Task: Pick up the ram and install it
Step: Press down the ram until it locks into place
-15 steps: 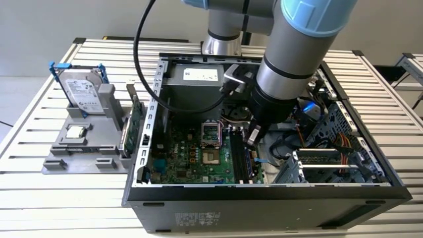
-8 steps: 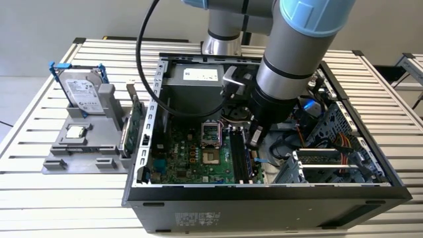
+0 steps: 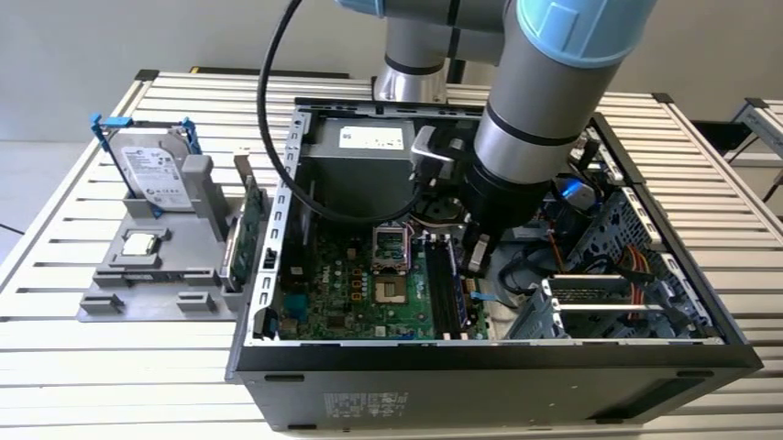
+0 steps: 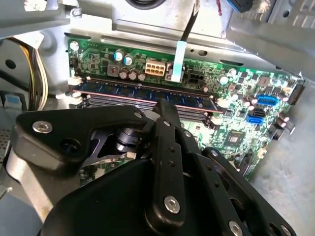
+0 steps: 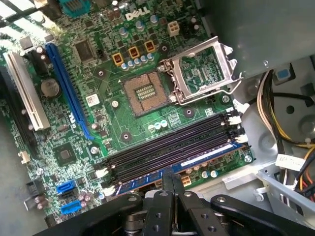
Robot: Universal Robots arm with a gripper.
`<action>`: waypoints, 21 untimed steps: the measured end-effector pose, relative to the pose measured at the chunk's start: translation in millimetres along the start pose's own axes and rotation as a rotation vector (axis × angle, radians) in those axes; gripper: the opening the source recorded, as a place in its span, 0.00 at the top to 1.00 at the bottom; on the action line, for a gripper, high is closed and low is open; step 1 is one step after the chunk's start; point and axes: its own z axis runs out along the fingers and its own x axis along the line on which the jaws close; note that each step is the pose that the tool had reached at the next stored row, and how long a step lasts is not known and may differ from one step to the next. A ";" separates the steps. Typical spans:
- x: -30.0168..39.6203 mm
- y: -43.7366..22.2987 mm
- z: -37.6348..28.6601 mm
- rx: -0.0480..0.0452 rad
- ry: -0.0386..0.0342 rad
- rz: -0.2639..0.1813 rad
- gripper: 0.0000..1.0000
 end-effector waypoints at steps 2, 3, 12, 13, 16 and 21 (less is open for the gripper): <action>-0.1 0.1 0.0 -0.0003 0.0009 -0.041 1.00; -0.2 0.1 0.0 -0.0004 0.0013 -0.057 1.00; -0.8 0.3 0.4 -0.0017 0.0056 -0.251 1.00; -0.8 0.3 0.5 -0.0017 0.0058 -0.266 1.00; -1.0 0.4 0.8 -0.0020 0.0070 -0.314 1.00; -1.3 0.5 1.5 -0.0021 0.0085 -0.393 1.00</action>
